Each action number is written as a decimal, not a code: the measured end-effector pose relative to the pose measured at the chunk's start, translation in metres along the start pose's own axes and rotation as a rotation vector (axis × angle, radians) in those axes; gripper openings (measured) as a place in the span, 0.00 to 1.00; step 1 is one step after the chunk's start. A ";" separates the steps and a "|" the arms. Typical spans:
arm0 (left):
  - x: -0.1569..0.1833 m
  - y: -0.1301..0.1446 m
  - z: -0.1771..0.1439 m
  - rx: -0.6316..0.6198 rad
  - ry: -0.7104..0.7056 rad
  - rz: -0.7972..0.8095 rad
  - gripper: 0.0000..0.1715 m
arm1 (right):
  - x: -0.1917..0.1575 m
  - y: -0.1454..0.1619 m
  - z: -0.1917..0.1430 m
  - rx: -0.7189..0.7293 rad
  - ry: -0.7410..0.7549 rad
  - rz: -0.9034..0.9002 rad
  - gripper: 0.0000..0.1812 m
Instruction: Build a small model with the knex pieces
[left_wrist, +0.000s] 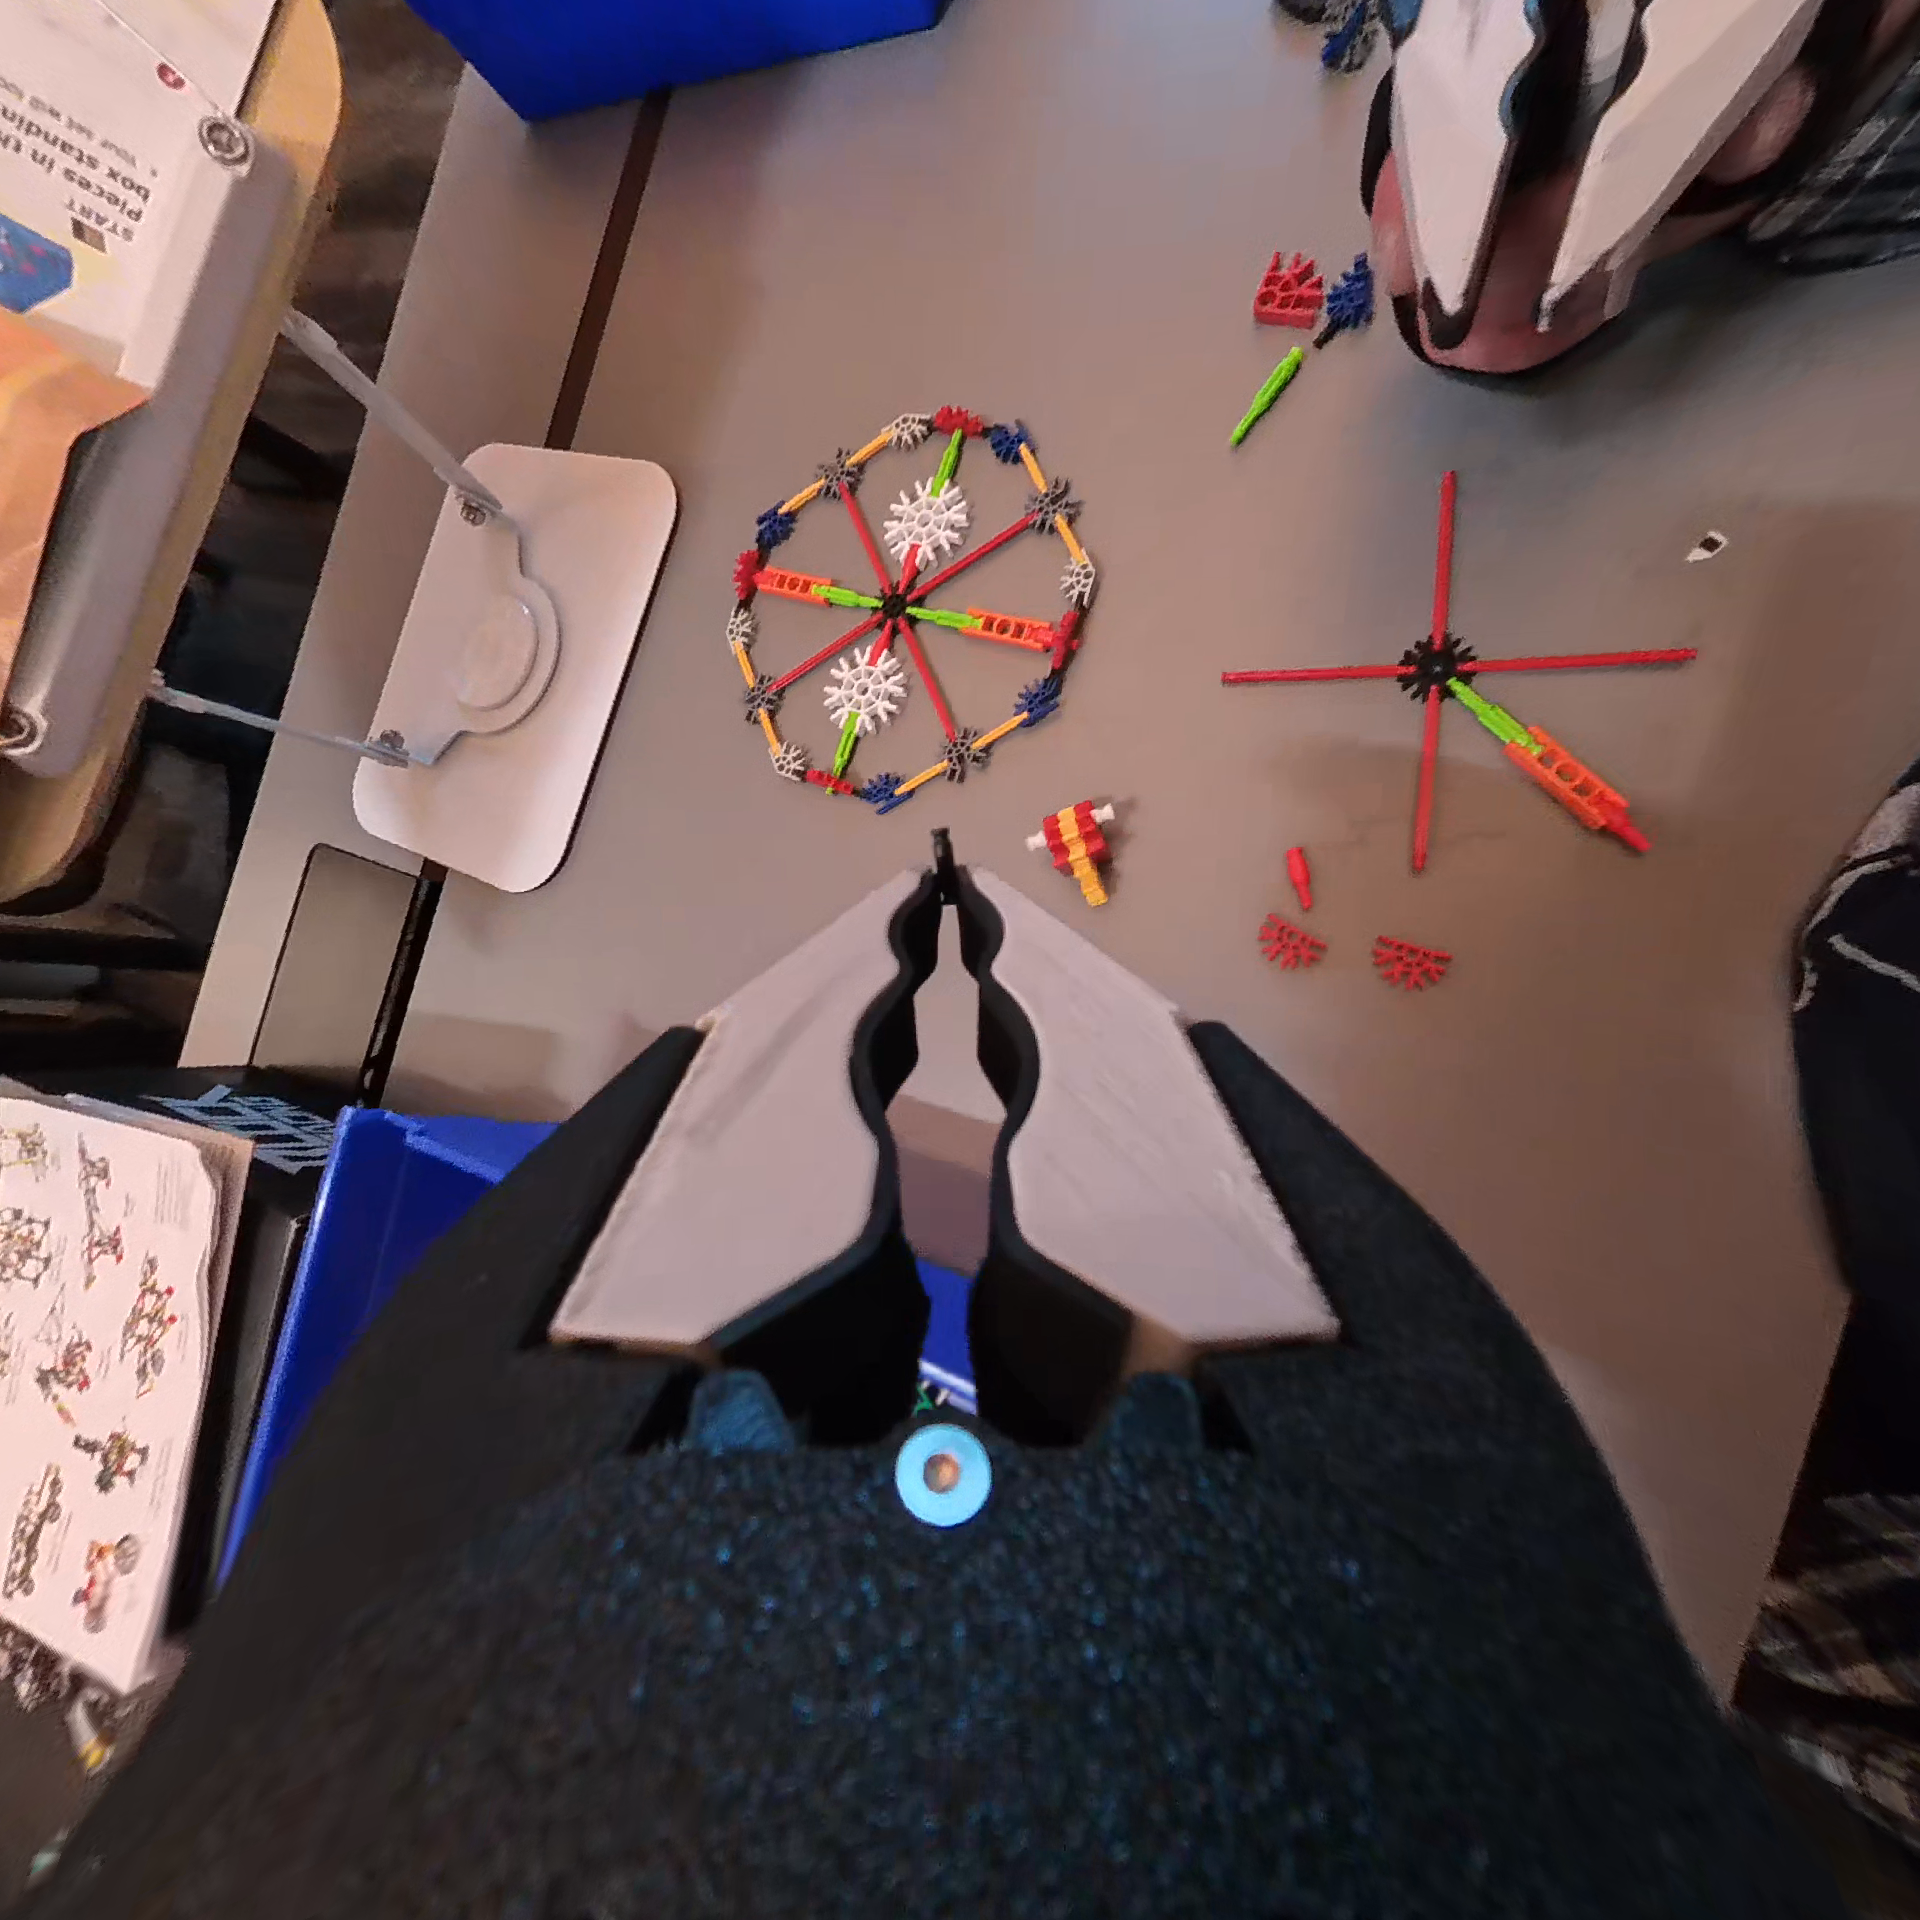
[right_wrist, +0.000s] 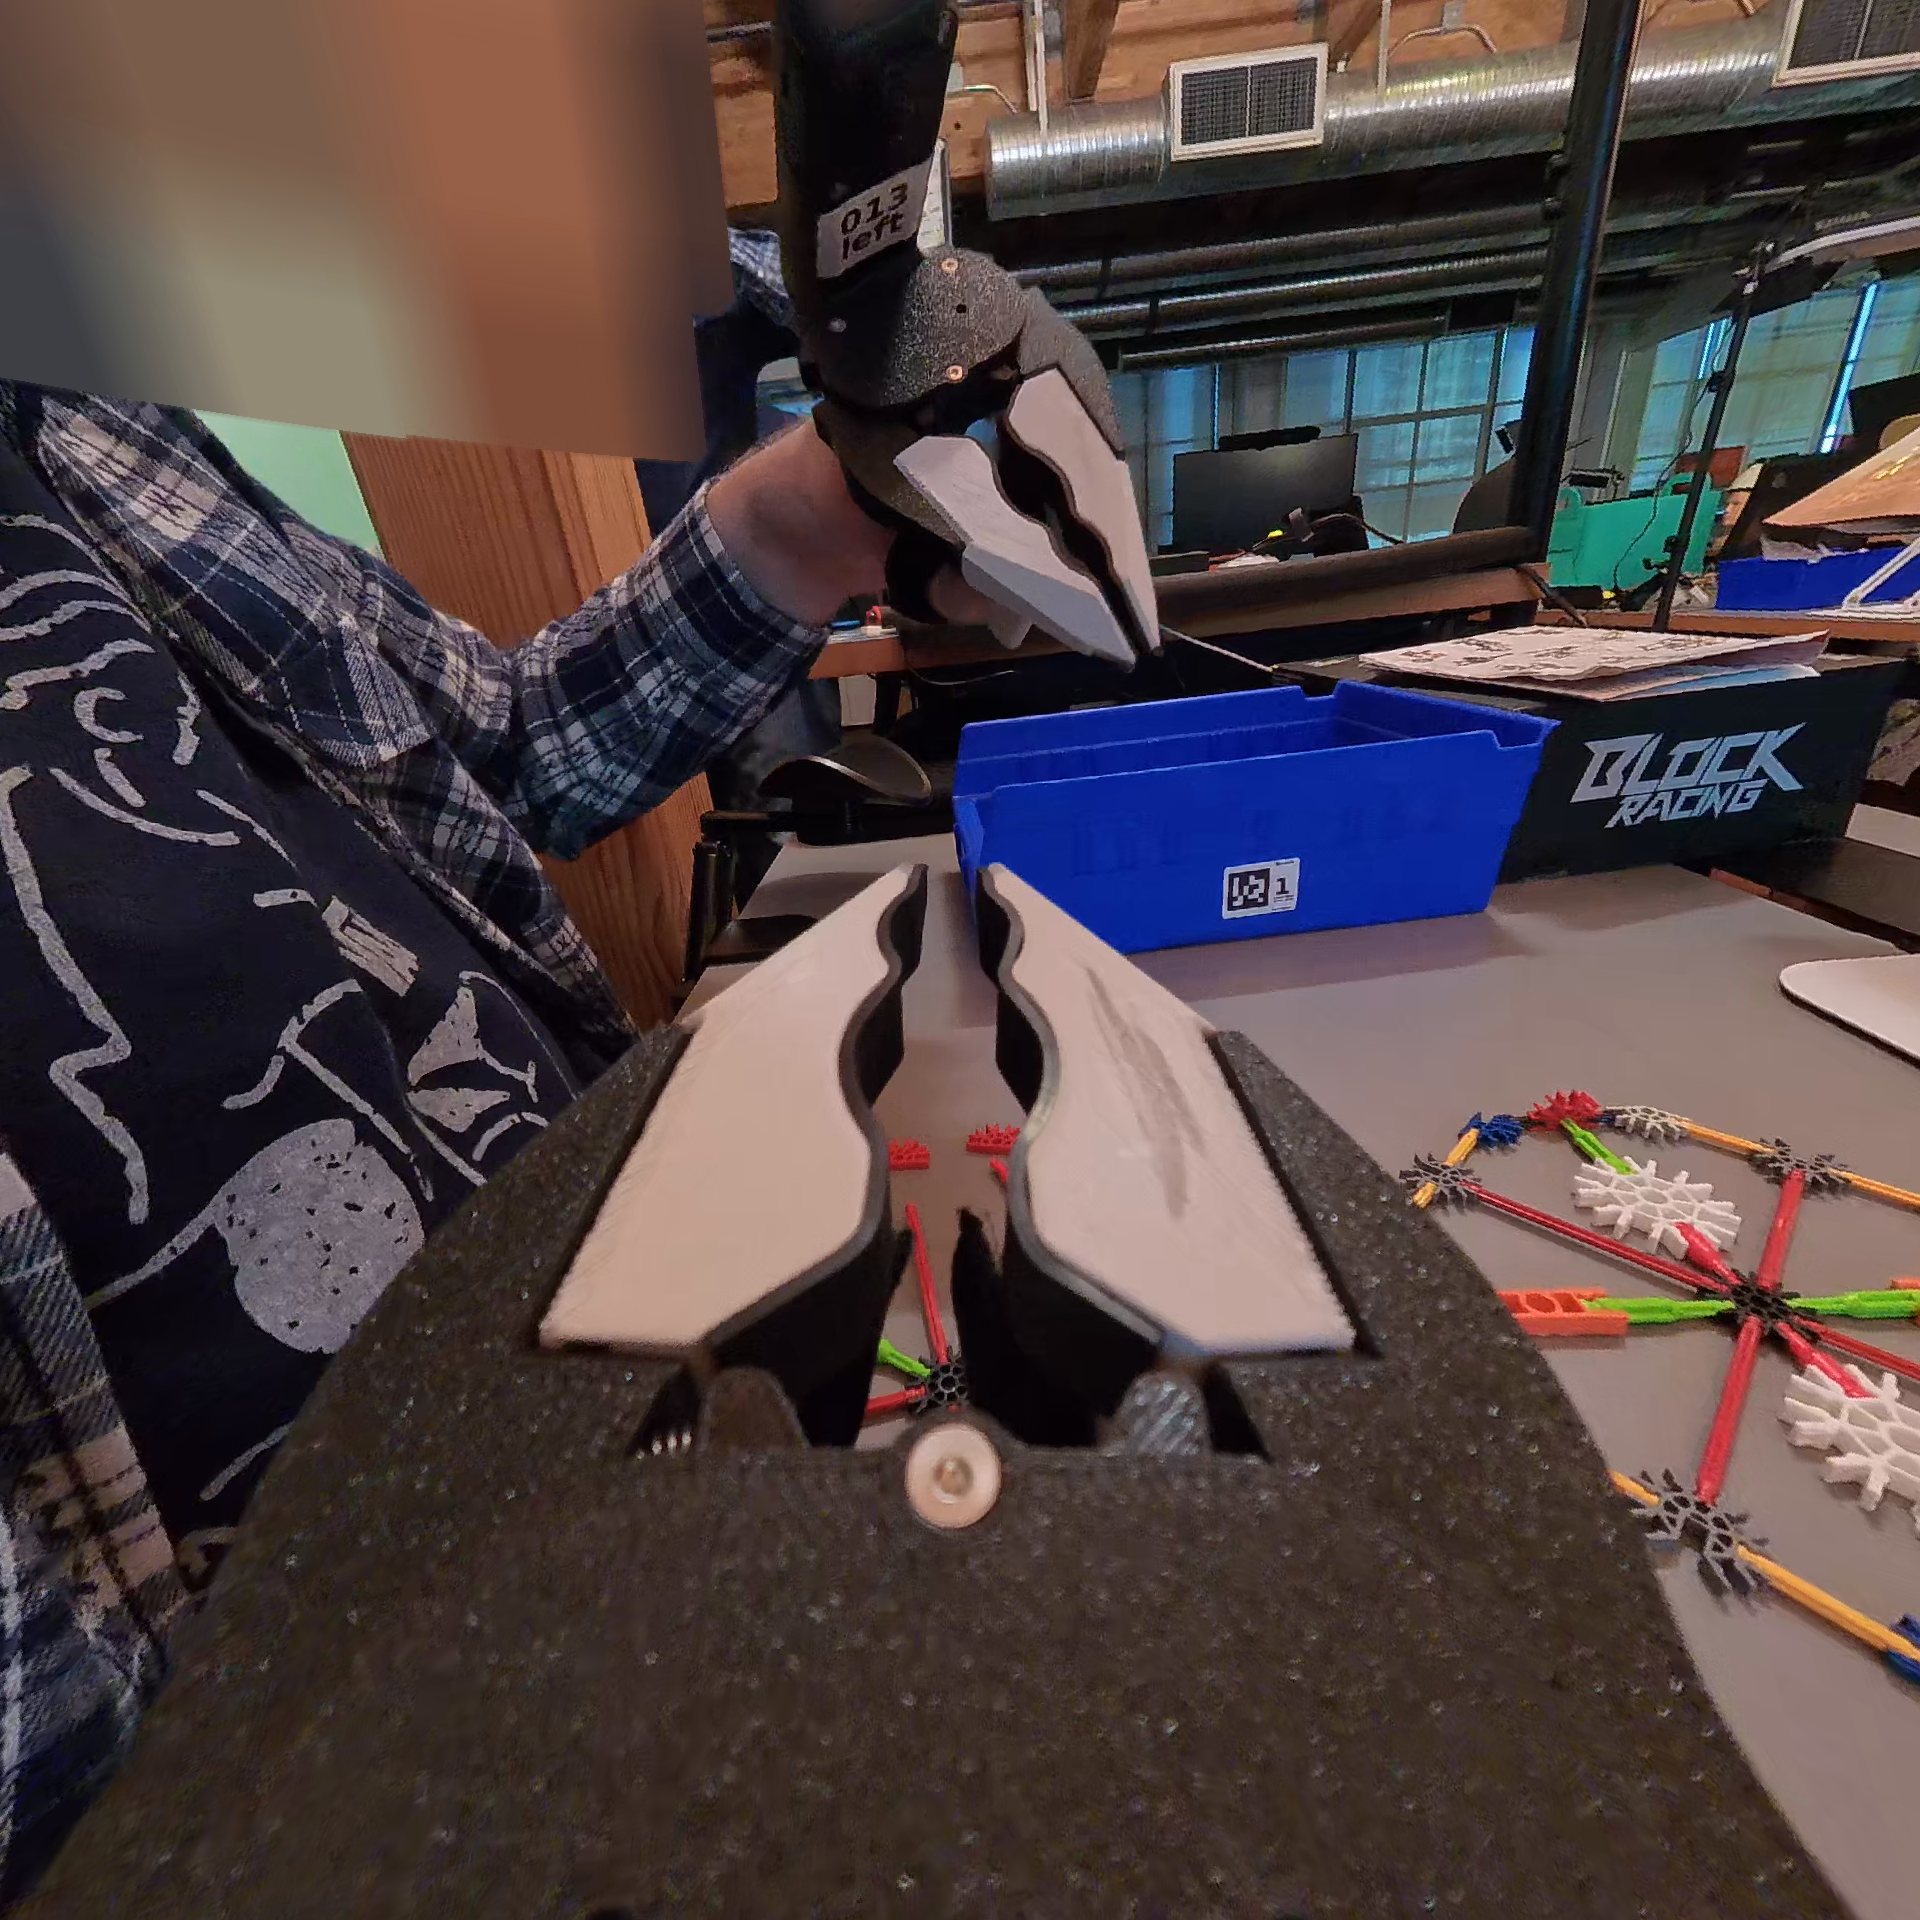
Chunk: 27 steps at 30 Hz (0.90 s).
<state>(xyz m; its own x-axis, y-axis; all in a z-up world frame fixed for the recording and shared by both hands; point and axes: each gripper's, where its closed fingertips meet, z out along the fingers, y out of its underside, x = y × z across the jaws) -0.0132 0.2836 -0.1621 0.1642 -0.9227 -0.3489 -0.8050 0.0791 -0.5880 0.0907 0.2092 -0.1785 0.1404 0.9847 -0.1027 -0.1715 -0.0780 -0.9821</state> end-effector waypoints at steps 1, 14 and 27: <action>0.004 -0.001 0.001 0.011 0.008 -0.002 0.01 | 0.000 0.000 0.000 0.001 0.001 -0.003 0.05; 0.060 0.007 0.024 0.033 0.107 -0.022 0.01 | 0.003 -0.002 -0.001 -0.021 0.038 -0.029 0.05; 0.131 0.039 0.045 0.005 0.229 -0.075 0.01 | 0.013 0.006 -0.004 -0.088 0.105 -0.039 0.05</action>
<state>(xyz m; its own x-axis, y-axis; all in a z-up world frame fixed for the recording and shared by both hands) 0.0027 0.1825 -0.2631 0.0889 -0.9875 -0.1298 -0.7926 0.0088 -0.6097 0.0954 0.2207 -0.1859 0.2471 0.9661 -0.0751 -0.0780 -0.0575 -0.9953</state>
